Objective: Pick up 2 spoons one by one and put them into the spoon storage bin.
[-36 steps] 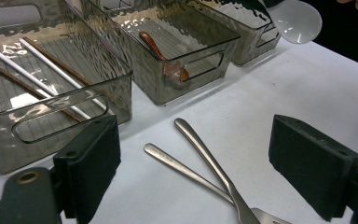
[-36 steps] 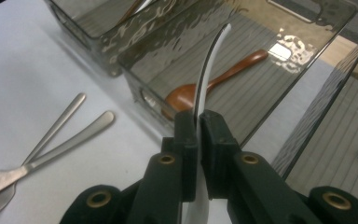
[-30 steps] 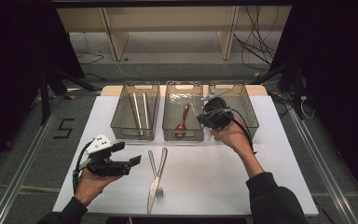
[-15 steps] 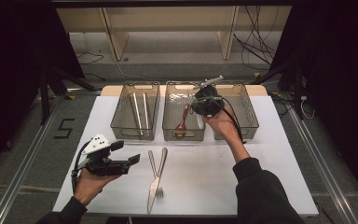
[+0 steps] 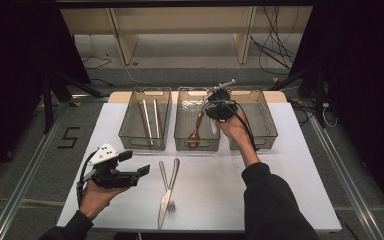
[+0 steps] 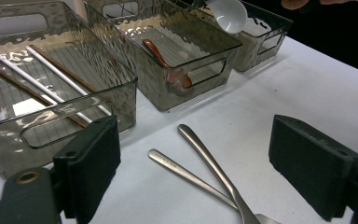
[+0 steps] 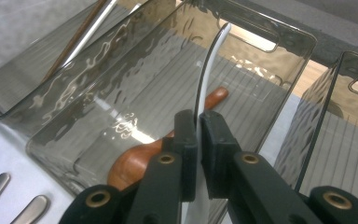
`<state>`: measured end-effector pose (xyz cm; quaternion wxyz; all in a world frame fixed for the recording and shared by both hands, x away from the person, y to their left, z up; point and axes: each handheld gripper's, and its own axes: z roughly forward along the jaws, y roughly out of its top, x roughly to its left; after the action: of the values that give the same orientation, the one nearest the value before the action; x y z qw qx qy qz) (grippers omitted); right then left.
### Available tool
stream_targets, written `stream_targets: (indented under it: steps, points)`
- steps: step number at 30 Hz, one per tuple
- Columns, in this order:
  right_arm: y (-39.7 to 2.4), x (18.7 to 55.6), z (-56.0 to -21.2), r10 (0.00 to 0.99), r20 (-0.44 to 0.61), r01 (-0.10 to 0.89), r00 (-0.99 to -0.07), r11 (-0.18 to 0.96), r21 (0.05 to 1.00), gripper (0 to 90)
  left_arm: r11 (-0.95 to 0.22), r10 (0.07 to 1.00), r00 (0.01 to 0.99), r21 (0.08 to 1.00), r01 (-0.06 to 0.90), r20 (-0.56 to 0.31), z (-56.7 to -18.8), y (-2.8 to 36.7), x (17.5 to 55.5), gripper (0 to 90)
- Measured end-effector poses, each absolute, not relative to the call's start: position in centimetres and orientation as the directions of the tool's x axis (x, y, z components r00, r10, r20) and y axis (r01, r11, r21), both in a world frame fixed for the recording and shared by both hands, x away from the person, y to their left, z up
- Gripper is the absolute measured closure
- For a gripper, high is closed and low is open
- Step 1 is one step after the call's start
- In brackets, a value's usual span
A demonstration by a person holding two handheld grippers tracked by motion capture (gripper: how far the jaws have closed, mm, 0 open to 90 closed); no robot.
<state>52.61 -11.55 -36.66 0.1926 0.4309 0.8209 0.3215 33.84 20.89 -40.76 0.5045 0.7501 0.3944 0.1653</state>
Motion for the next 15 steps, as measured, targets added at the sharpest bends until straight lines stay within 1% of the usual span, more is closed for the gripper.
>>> stream_targets:
  steps: [15]
  points:
    - [-11.4,53.6,-37.9,0.851,-0.038,0.615,-0.524,0.409,0.675,85.1,-0.191,0.754,0.641,0.886,0.423,-0.144,-40.8,20.8,33.8,16.0]
